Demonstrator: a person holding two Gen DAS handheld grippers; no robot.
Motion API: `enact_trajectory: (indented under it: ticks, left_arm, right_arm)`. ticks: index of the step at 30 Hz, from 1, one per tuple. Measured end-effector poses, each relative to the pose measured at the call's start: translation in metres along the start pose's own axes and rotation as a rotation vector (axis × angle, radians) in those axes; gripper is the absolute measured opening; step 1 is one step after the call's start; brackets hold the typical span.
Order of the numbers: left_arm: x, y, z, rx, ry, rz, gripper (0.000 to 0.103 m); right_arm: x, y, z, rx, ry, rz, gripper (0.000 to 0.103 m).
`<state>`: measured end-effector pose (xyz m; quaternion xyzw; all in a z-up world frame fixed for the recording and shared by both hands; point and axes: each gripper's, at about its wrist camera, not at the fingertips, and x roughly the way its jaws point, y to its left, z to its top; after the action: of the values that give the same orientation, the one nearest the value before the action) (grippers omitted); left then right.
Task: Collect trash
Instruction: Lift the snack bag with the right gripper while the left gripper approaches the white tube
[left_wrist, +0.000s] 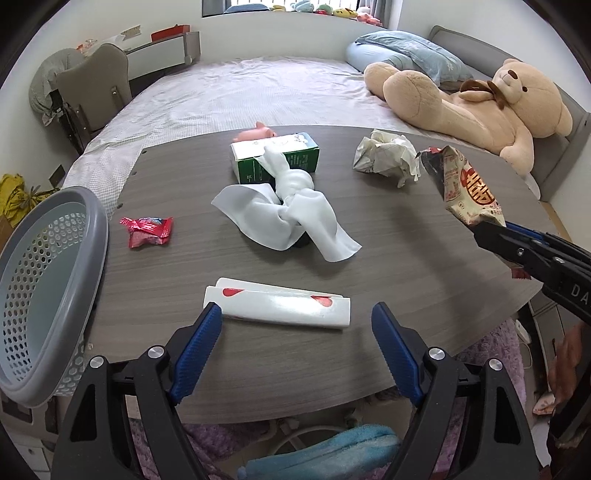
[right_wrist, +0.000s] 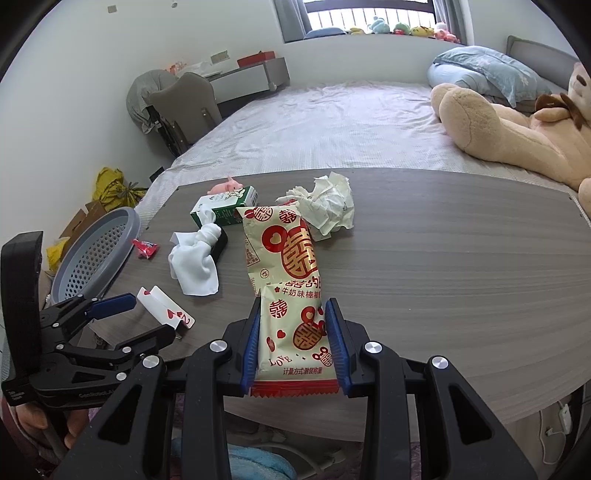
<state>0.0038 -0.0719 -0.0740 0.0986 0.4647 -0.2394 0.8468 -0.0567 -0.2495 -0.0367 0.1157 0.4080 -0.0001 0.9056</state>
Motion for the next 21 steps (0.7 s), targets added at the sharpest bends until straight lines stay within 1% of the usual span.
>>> enact_trajectory:
  ticks: [7,12,19,21]
  left_arm:
    - [0.008,-0.006,0.000,0.080,-0.008,0.042,0.079]
    - [0.011,-0.006,0.003,0.099,-0.012,0.060,0.080]
    - [0.013,-0.010,0.007,0.132,-0.026,0.063,0.079]
    - [0.016,-0.011,0.008,0.147,-0.034,0.078,0.079]
  right_arm:
    - [0.000,-0.002,0.001,0.007,-0.001,0.009,0.033]
    - [0.000,-0.002,0.001,0.008,-0.001,0.016,0.033]
    - [0.000,-0.002,0.001,0.010,0.000,0.022,0.033]
    - [0.000,-0.002,0.001,0.009,0.001,0.025,0.033]
